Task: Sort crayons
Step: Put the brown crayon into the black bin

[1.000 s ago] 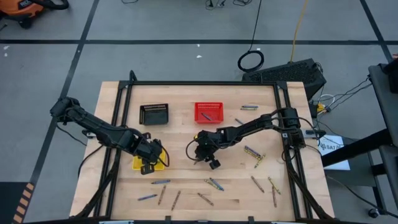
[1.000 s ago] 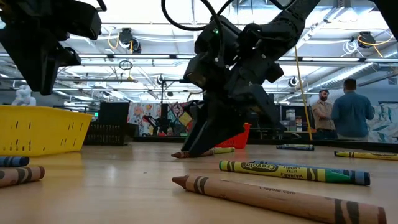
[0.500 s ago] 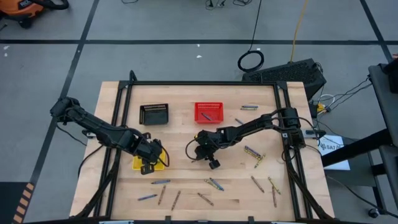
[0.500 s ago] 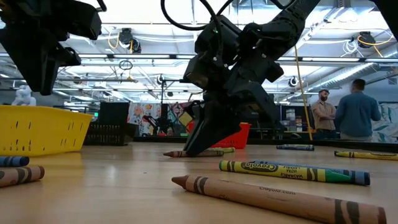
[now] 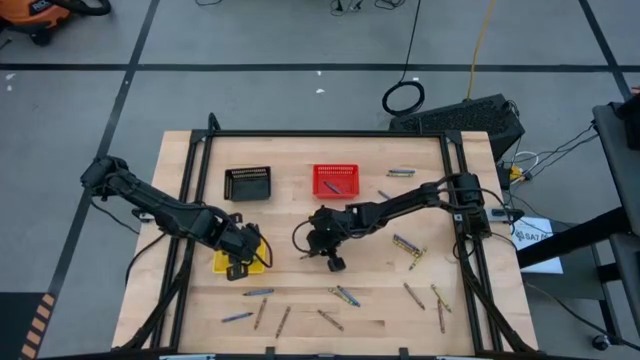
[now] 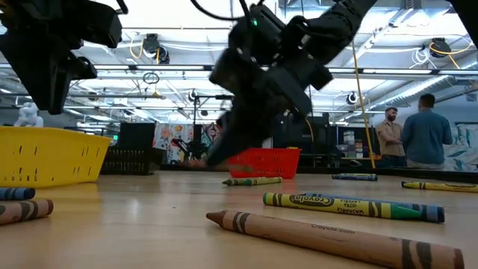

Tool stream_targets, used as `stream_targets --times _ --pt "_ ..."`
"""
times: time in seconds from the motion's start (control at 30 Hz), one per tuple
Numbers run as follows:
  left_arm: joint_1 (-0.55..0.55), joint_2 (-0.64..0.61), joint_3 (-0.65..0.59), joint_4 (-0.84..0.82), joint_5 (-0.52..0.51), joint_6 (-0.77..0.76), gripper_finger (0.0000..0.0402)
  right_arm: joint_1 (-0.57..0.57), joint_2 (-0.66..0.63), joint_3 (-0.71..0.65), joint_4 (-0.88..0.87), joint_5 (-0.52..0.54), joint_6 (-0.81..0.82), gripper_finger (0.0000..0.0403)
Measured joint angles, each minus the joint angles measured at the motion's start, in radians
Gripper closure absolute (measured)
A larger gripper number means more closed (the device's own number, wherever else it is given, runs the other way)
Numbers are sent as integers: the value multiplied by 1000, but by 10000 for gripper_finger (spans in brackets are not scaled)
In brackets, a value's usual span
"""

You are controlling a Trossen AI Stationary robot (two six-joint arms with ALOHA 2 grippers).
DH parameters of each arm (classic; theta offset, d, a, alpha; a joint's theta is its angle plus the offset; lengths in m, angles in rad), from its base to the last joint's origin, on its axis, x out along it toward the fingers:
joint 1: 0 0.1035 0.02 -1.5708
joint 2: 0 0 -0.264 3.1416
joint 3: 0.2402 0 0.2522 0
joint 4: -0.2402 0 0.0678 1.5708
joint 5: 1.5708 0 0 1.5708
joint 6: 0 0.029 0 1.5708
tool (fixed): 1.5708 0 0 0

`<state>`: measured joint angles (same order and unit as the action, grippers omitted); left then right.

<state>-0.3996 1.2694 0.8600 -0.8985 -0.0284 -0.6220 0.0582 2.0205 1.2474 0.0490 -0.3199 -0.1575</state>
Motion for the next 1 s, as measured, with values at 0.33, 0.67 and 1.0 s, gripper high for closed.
stream_targets --times 0.33,0.67,1.0 --pt "-1 0 0 9 -155 0 332 0 -5 172 -145 1 19 402" --pt "-9 0 0 182 -251 121 332 18 -182 245 -351 12 -24 403" --pt "-8 0 0 448 -335 295 332 21 -353 245 -370 61 -40 403"
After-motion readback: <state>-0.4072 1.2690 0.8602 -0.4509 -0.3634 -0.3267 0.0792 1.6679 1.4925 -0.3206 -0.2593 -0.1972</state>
